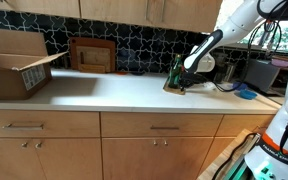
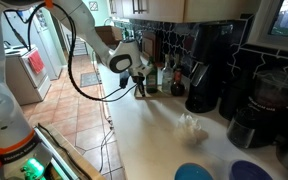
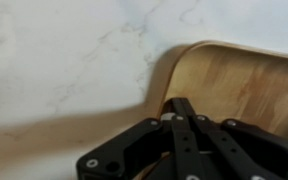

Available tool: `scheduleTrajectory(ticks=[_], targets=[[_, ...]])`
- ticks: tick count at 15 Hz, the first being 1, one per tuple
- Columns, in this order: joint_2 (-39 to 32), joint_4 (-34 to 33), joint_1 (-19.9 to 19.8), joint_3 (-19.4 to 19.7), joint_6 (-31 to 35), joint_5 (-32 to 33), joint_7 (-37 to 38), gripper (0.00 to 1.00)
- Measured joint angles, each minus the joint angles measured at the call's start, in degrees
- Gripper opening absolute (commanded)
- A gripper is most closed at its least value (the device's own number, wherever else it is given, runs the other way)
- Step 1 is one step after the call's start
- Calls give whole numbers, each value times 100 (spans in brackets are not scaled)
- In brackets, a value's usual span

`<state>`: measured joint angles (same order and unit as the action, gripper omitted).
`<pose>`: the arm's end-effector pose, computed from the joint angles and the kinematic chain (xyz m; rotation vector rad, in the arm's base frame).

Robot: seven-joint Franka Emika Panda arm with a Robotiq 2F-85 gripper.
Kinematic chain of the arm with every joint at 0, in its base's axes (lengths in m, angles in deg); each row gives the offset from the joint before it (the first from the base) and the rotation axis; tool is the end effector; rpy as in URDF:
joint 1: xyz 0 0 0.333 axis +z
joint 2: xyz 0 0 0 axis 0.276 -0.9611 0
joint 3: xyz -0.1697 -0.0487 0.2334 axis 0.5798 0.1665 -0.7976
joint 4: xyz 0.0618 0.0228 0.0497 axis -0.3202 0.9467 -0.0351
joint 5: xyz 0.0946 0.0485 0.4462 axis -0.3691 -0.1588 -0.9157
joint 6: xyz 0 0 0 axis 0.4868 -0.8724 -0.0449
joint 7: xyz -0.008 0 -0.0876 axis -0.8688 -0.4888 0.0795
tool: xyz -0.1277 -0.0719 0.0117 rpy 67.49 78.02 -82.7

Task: Slide the sauce tray by holding the bottom left corner and rotating it anticlockwise

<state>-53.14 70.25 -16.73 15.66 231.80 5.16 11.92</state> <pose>0.5793 -0.1446 0.1406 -2.8793 1.1458 -0.3889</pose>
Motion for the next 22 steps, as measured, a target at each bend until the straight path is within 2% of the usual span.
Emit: scheduleTrajectory(ticks=[5,10,13,15,19,22], targets=[[98,229,-138,122,216,175,-332,0],[129,431,-215,426,561,588,-531,0],[131,550,-351,449,846,596,-878,0],[152,629,-569,260,1018,440,-1262,0],[200,734,-1269,-463,1251,-176,-2301,0],[210,735,-1631,-832,1258,-432,-2751,0]])
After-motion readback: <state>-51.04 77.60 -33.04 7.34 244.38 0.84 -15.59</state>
